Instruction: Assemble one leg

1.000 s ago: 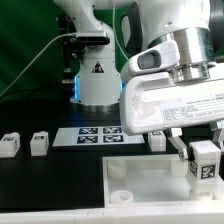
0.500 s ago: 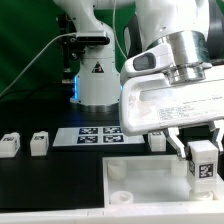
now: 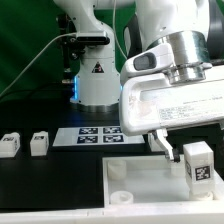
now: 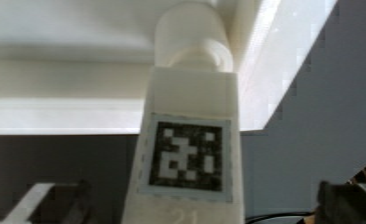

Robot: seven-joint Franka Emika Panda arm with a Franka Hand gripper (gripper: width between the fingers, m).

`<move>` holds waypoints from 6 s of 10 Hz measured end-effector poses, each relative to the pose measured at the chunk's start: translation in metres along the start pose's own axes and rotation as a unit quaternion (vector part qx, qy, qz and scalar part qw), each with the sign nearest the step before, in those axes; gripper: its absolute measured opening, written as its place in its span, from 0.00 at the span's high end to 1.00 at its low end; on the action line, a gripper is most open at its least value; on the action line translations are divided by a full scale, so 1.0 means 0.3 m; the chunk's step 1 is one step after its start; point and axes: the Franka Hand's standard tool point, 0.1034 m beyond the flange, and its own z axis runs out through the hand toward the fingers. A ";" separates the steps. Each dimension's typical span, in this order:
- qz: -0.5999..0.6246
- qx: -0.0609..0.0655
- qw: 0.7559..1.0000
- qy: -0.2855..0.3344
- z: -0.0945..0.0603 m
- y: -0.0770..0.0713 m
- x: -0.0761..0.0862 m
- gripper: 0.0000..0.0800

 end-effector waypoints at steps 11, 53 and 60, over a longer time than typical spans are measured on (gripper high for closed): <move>-0.007 0.003 0.996 -0.087 -0.051 0.039 0.007 0.19; 0.517 -0.134 0.787 -0.307 0.016 -0.058 0.021 0.19; 0.191 -0.045 0.923 -0.330 0.040 -0.034 -0.001 0.19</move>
Offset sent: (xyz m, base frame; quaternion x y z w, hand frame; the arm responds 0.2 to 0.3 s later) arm 0.0000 0.0000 0.0000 0.0000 0.0000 0.0000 1.0000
